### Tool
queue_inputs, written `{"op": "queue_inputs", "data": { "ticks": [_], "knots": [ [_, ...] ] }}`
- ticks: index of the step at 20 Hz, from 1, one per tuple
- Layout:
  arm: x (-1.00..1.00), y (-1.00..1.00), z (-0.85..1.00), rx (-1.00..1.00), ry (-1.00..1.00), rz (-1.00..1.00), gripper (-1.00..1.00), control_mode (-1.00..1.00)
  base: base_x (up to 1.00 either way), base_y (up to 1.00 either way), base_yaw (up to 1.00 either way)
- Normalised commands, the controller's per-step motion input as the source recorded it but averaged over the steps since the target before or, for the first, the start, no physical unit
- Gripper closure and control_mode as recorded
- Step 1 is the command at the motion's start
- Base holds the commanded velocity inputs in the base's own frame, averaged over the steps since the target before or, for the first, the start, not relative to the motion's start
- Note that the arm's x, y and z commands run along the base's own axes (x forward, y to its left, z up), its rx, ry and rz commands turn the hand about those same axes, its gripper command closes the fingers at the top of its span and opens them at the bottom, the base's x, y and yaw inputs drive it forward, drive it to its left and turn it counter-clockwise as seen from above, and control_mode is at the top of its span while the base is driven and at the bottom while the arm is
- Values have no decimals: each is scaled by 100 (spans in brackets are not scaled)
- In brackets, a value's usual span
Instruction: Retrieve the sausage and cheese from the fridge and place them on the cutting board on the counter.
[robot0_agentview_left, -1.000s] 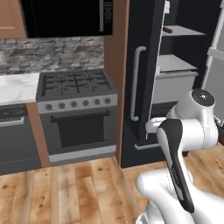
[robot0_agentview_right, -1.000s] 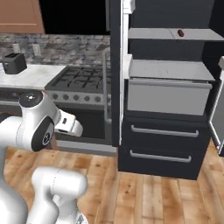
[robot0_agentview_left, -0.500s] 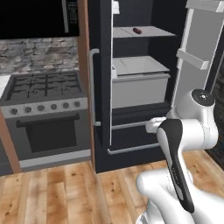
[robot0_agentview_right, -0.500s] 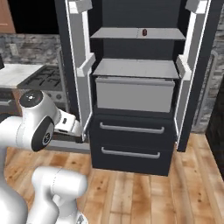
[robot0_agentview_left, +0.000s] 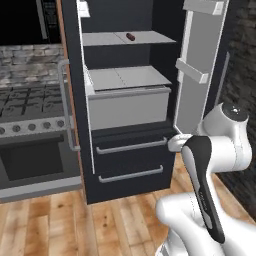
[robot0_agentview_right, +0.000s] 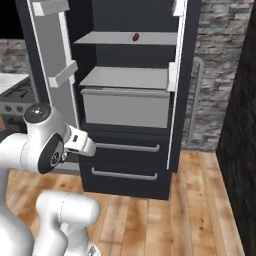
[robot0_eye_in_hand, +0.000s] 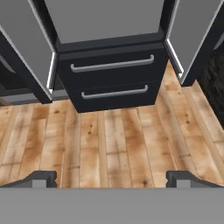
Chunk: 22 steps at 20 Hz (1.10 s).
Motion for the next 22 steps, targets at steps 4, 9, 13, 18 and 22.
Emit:
{"op": "queue_inputs", "data": {
  "ticks": [4, 9, 13, 18, 22],
  "knots": [
    [0, 0, 0, 0, 0, 0, -100, 100, 66, -15, 5],
    [0, 0, 0, 0, 0, 0, -100, 100, 60, -22, 14],
    [0, 0, 0, 0, 0, 0, -100, 100, 48, -36, 16],
    [0, 0, 0, 0, 0, 0, -100, 100, 33, -58, 5],
    [0, 0, 0, 0, 0, 0, -100, 100, 55, -37, 6]
  ]
}}
